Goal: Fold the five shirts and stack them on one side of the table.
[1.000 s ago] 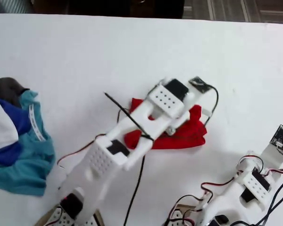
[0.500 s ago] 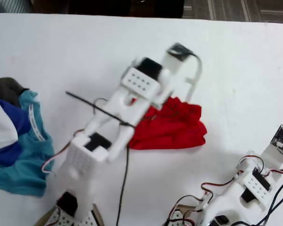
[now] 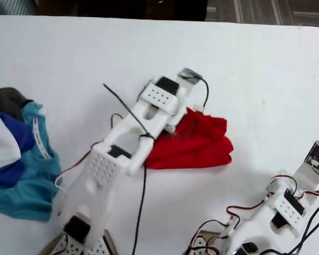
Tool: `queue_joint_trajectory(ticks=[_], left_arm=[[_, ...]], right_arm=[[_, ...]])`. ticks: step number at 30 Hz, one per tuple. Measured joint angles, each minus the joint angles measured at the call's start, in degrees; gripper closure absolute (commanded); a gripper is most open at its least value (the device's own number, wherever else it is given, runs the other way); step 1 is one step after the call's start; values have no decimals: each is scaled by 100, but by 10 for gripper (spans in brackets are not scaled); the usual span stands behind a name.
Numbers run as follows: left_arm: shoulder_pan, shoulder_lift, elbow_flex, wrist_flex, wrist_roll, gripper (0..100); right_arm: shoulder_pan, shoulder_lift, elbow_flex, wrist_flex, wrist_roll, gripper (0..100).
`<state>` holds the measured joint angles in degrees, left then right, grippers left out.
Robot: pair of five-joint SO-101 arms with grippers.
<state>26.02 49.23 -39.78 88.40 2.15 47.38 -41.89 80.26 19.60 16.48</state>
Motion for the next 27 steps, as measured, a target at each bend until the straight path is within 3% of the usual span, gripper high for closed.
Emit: queue_joint_trajectory(ticks=[12,27], left_arm=[[1178,-413,0,730,123,975],[1222,-413,-844,1284,132,975]], right_arm=[[0,0,0,0,0,940],[0,0,0,0,0,940]])
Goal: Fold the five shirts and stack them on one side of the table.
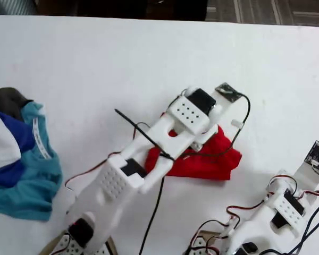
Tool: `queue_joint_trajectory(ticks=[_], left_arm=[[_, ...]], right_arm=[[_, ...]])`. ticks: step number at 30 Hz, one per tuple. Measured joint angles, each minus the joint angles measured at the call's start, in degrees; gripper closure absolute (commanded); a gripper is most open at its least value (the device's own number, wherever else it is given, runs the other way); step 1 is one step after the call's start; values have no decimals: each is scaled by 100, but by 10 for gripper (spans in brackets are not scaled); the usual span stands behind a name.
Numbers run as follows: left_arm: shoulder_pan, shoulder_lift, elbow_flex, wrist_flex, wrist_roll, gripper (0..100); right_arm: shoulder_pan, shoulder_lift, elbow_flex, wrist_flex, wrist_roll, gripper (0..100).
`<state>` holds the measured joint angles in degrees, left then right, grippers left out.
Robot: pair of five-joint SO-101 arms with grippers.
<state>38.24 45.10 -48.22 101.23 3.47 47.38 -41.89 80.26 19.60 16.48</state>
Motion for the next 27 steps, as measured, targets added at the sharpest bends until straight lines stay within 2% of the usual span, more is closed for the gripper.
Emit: queue_joint_trajectory(ticks=[12,17,22,27], left_arm=[[738,-26,580,9,0,975],[844,-536,607,9,-9,975],[730,-1257,633,-9,-396,975],[-105,-1257,642,-378,-378,975]], right_arm=[[0,0,0,0,0,940],[0,0,0,0,0,940],[0,0,0,0,0,940],[0,0,0,0,0,940]])
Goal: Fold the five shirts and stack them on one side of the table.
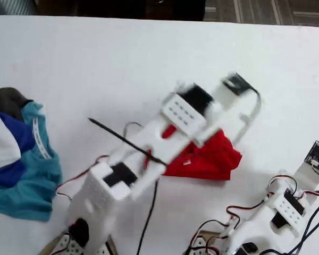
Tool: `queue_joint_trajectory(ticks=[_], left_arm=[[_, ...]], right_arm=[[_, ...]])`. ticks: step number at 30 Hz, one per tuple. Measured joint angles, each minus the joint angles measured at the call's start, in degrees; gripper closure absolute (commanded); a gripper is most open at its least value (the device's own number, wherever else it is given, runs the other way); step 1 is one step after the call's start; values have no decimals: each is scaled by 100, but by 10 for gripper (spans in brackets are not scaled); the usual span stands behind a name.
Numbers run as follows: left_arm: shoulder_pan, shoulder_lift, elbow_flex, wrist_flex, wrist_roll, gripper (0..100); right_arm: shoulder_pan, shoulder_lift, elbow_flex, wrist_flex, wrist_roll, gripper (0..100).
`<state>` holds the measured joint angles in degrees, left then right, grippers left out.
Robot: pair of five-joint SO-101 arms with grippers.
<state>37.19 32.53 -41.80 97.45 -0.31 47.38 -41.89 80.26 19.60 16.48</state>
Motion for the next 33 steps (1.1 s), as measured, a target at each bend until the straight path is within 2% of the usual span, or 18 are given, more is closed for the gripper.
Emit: queue_joint_trajectory(ticks=[3,7,22,29,33], left_arm=[[-334,422,0,-167,-26,975],[-281,1037,0,-176,-44,975],[879,1284,18,53,-44,975],[1020,914,18,343,-44,975],[712,281,18,343,-44,975]], right_arm=[[0,0,0,0,0,940],[0,0,0,0,0,940],[0,0,0,0,0,940],[0,0,0,0,0,940],[0,0,0,0,0,940]])
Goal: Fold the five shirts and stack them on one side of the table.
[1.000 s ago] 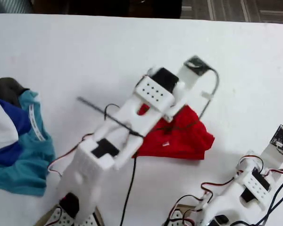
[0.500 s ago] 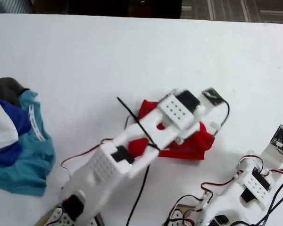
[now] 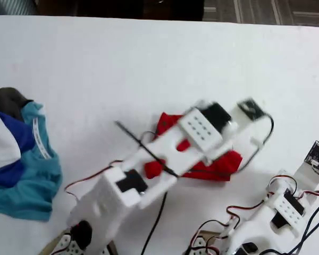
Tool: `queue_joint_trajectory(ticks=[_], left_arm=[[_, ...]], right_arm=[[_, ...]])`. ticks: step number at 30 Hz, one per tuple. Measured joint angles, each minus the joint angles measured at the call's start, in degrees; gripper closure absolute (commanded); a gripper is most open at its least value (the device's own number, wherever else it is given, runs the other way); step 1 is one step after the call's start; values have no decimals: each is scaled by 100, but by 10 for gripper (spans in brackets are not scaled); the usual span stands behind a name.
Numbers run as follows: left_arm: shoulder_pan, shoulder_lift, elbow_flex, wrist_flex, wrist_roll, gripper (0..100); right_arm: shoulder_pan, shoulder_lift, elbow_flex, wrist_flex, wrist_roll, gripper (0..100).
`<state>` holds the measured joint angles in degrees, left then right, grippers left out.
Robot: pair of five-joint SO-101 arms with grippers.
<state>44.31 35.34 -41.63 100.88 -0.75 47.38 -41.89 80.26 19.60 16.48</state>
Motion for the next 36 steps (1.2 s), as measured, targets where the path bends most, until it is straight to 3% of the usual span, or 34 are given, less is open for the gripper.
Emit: queue_joint_trajectory(ticks=[8,28,36], left_arm=[[-695,642,0,-281,0,975],[695,1029,0,26,281,975],[686,448,0,44,149,975]], right_arm=[[0,0,0,0,0,940],[0,0,0,0,0,940],[0,0,0,0,0,940]])
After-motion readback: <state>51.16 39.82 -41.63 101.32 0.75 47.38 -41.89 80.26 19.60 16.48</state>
